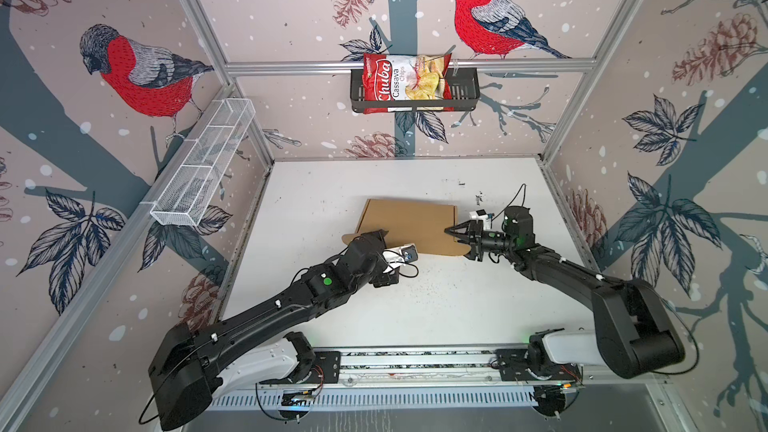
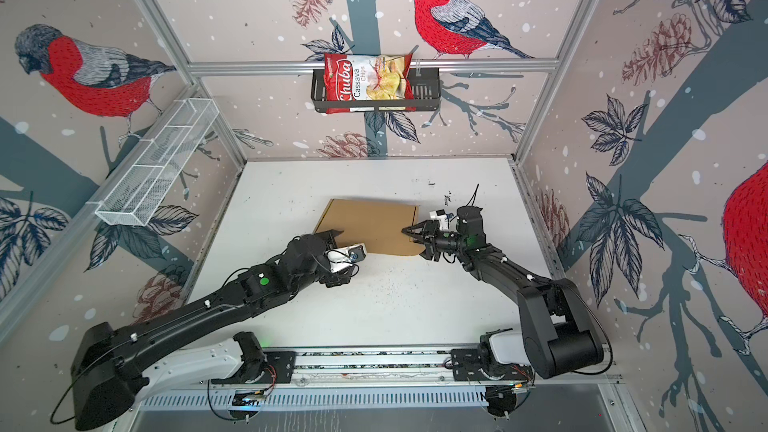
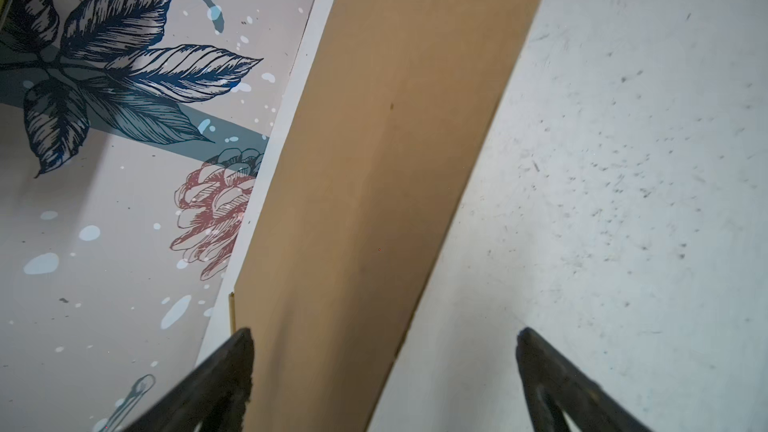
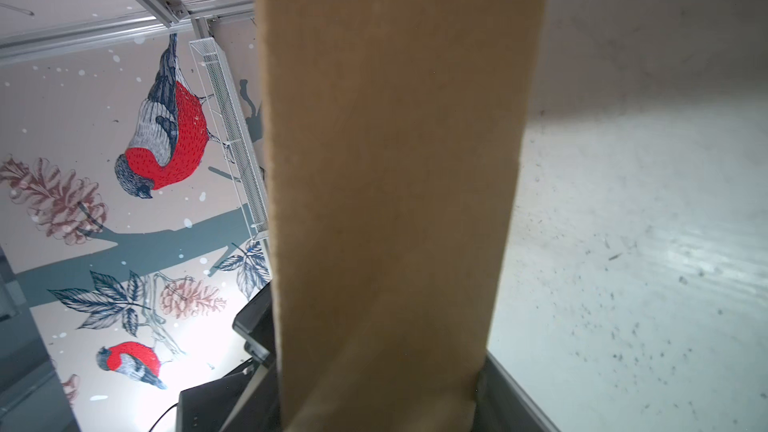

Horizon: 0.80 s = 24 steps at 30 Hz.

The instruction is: Fold the paper box

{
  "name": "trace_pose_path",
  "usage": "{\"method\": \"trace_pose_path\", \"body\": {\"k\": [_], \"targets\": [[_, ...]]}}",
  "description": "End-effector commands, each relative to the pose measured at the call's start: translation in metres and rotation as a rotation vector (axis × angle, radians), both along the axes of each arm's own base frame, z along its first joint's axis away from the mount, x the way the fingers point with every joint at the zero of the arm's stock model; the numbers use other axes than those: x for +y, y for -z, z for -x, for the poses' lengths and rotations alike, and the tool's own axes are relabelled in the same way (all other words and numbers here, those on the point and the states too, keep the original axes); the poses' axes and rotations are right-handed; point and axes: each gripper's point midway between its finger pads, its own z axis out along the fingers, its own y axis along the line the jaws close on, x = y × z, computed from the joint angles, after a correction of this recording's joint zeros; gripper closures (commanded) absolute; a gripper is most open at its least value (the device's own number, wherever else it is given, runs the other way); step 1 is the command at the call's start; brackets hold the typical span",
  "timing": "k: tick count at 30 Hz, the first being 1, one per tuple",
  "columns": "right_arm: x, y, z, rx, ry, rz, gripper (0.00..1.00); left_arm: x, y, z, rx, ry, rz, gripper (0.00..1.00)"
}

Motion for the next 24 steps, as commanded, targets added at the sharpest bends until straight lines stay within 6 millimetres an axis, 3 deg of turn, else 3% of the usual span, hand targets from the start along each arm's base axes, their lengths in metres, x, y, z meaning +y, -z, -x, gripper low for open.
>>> {"method": "trace_pose_path", "body": {"k": [1,10,16,19,21,24], "targets": [[0.003,-0.008,0.009,0.025,-0.038,-0.027,0.60,0.007,0.000,-0.012,-0.120,0.004,-0.114,0.04],[0.004,-0.008,0.029,0.078,-0.104,-0.035,0.62,0.007,-0.015,-0.024,-0.380,0.043,-0.165,0.08],[0.004,-0.006,0.036,0.108,-0.127,-0.026,0.61,0.002,-0.021,-0.024,-0.405,0.070,-0.168,0.21],[0.005,-0.006,0.037,0.116,-0.133,-0.027,0.60,0.000,-0.018,-0.023,-0.380,0.083,-0.174,0.34],[0.004,-0.009,0.035,0.112,-0.133,-0.027,0.50,-0.002,-0.018,-0.023,-0.361,0.086,-0.169,0.41],[-0.001,-0.015,0.028,0.079,-0.123,-0.005,0.30,-0.004,-0.016,-0.023,-0.328,0.080,-0.155,0.44]]}}
